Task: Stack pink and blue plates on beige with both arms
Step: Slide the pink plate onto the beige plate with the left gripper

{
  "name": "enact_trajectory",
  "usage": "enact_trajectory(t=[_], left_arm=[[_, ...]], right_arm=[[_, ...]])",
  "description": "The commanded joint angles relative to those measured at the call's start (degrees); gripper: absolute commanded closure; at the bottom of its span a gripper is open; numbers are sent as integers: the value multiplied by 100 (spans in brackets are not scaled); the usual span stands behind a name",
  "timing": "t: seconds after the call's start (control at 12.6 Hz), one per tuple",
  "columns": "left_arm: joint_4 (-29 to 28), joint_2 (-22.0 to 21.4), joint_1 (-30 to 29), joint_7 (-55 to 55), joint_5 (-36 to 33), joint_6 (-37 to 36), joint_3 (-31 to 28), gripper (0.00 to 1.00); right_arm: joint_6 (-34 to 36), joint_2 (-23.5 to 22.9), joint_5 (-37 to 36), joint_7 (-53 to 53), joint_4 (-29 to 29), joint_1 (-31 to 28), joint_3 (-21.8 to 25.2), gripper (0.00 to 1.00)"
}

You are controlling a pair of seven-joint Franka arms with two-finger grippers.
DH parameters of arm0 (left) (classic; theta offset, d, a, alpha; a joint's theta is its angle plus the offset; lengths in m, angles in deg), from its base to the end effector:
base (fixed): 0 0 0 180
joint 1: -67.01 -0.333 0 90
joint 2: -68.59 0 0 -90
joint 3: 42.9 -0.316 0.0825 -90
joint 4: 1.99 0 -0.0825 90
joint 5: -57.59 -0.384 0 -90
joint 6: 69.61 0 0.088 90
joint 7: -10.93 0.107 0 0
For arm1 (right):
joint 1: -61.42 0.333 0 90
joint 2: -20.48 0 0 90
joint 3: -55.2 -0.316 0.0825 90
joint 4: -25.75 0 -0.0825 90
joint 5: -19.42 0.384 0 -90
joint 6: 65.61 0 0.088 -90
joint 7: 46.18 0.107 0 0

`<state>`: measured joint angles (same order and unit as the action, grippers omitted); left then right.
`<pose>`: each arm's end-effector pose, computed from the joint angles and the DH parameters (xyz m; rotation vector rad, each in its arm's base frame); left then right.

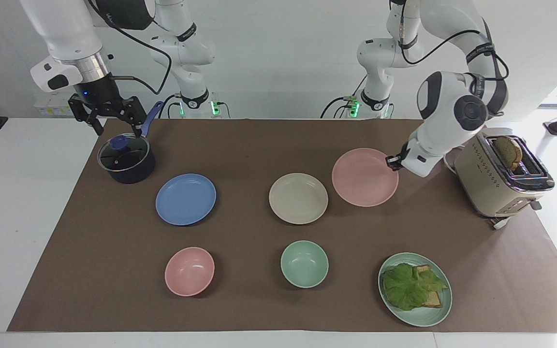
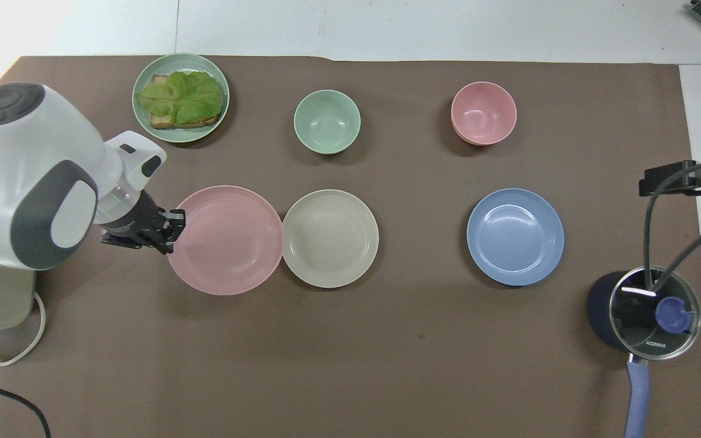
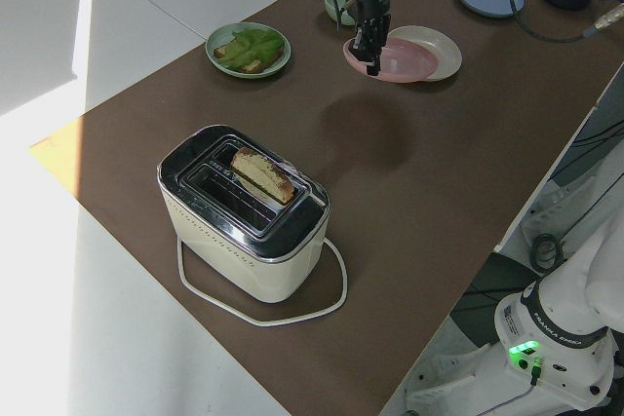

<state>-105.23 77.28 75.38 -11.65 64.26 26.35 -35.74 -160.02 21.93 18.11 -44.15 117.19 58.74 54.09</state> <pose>0.5485 -0.1612 0.4404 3.0625 0.2303 -0.4727 0.5542 -0.0173 0.6337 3.1147 -0.0965 0.1204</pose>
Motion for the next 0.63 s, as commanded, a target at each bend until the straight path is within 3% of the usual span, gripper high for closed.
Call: enact_trajectory(t=[0.0,0.32,0.55], left_arm=[[-336,-87,663,-578,447,779,-93,100],[-873,245,1359,-756,686,2282,-93,100],[-1015,273,1413,-669,695,2576,-93,100]], right_arm=[[54,-13,61,-36,-38,-66,-4,0],[63,-13,61,-27,-38,-66,-4,0],[54,-13,61,-9,-38,-66,-4,0]])
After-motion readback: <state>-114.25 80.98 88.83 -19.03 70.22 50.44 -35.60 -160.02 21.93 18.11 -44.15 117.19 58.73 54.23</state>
